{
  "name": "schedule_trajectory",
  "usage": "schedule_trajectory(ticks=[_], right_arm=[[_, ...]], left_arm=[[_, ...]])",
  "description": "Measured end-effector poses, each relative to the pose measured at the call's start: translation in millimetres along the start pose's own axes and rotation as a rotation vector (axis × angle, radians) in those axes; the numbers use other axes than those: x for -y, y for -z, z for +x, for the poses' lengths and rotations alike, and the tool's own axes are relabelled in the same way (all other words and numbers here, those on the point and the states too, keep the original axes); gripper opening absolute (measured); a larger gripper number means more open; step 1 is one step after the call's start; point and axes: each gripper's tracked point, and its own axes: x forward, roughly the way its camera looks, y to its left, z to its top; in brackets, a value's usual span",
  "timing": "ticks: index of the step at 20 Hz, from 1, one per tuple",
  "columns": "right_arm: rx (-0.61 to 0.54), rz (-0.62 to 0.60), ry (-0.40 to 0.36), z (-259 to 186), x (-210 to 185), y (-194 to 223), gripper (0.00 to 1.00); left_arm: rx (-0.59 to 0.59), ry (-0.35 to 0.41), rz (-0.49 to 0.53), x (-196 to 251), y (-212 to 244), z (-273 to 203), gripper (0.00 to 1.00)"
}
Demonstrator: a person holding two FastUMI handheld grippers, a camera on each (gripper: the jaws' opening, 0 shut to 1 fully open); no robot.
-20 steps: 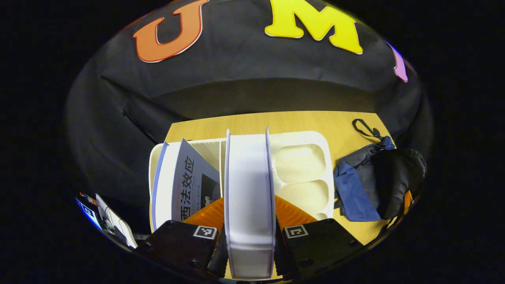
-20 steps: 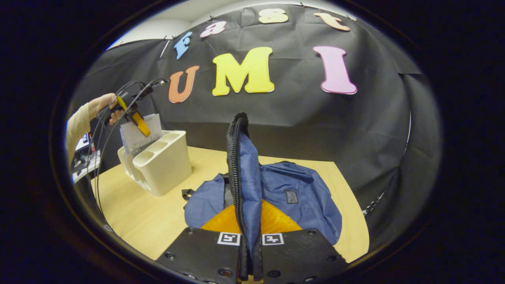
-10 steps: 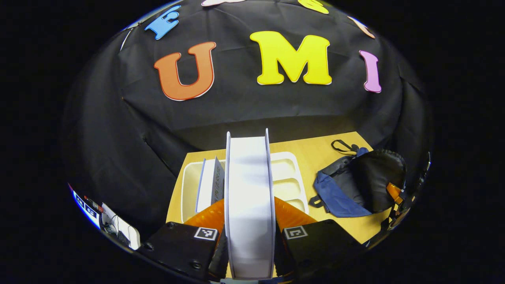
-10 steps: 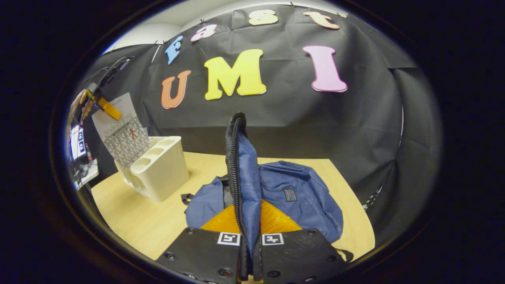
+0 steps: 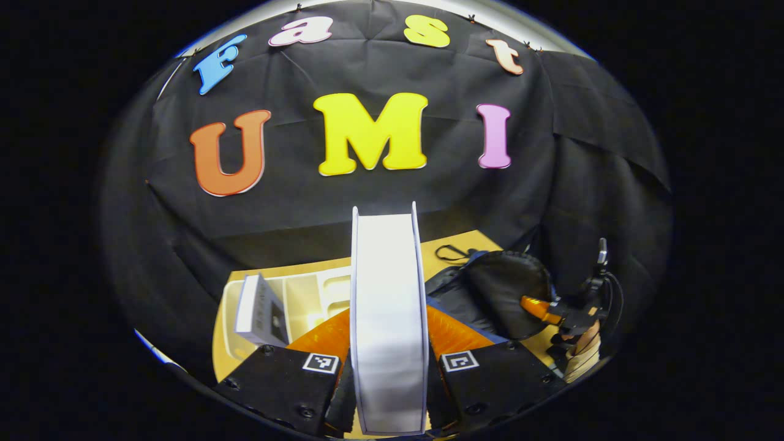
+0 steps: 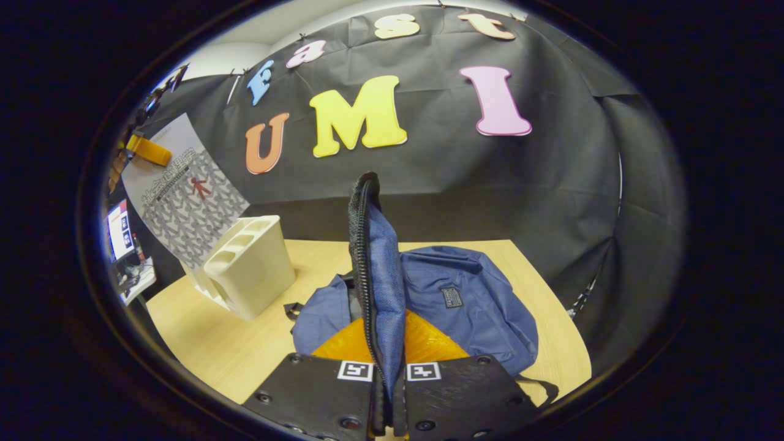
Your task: Open the schoolbag, grab two books from the bookshelf and put them into the schoolbag.
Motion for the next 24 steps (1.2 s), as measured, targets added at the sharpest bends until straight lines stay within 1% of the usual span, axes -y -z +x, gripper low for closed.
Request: schedule_trajectory(ticks=[2, 3, 4, 5, 6, 8, 10, 12, 14, 15, 16, 17, 18, 19, 20, 22, 23, 24], right_arm=[[-0.006, 0.012, 0.000, 1.4, -0.5, -2.4, 0.05], [-0.010, 0.015, 0.002, 2.2, -0.6, -3.9, 0.05], [-0.014, 0.012, 0.003, 0.9, -0.8, -5.2, 0.02], [-0.014, 0.006, 0.005, 0.9, -1.1, -8.7, 0.02], [-0.018, -0.001, 0.007, 1.8, -0.8, -11.6, 0.06], [-0.027, 0.001, 0.005, 4.1, -0.4, -15.4, 0.06], [-0.046, 0.028, -0.006, 4.6, -0.2, -18.0, 0.05], [-0.053, 0.053, -0.015, 8.5, 0.9, -26.4, 0.05], [-0.056, 0.078, -0.039, 9.9, -4.1, -37.5, 0.05], [-0.061, 0.084, -0.059, 11.0, -8.1, -43.0, 0.05], [-0.066, 0.082, -0.076, 12.5, -11.1, -47.9, 0.05], [-0.072, 0.086, -0.096, 12.9, -14.9, -52.6, 0.02], [-0.080, 0.094, -0.126, 12.7, -22.3, -57.3, 0.02], [-0.087, 0.094, -0.148, 13.7, -27.4, -62.6, 0.05], [-0.093, 0.092, -0.156, 14.4, -27.6, -65.4, 0.05], [-0.102, 0.110, -0.192, 18.3, -36.0, -72.5, 0.05], [-0.110, 0.118, -0.217, 19.8, -41.5, -74.0, 0.05], [-0.117, 0.123, -0.239, 21.9, -47.5, -74.0, 0.05]], left_arm=[[0.031, 0.115, -0.114, 23.6, 2.3, 19.0, 0.47], [0.034, 0.160, -0.184, 33.8, 4.5, 32.4, 0.46], [0.024, 0.190, -0.241, 41.3, 9.6, 46.7, 0.47], [0.029, 0.202, -0.284, 43.7, 14.8, 61.5, 0.47], [0.024, 0.202, -0.326, 44.4, 23.7, 77.3, 0.47], [0.004, 0.205, -0.426, 45.8, 44.5, 110.4, 0.47], [-0.010, 0.230, -0.552, 53.8, 59.1, 135.8, 0.47], [-0.020, 0.255, -0.642, 66.2, 68.6, 162.3, 0.47], [-0.037, 0.281, -0.710, 80.4, 81.5, 185.1, 0.47], [-0.048, 0.298, -0.727, 89.1, 89.9, 192.0, 0.47], [-0.044, 0.296, -0.731, 94.2, 98.6, 201.5, 0.47], [-0.037, 0.302, -0.744, 99.1, 105.1, 210.2, 0.47], [-0.036, 0.319, -0.776, 106.2, 110.7, 219.1, 0.51], [-0.034, 0.334, -0.804, 115.0, 115.3, 227.7, 0.47], [-0.035, 0.347, -0.828, 122.9, 119.8, 235.9, 0.47], [0.013, 0.378, -0.901, 132.9, 116.0, 250.0, 0.47], [0.032, 0.401, -0.928, 141.1, 116.8, 256.8, 0.43], [0.040, 0.416, -0.941, 150.0, 121.0, 266.2, 0.47]])
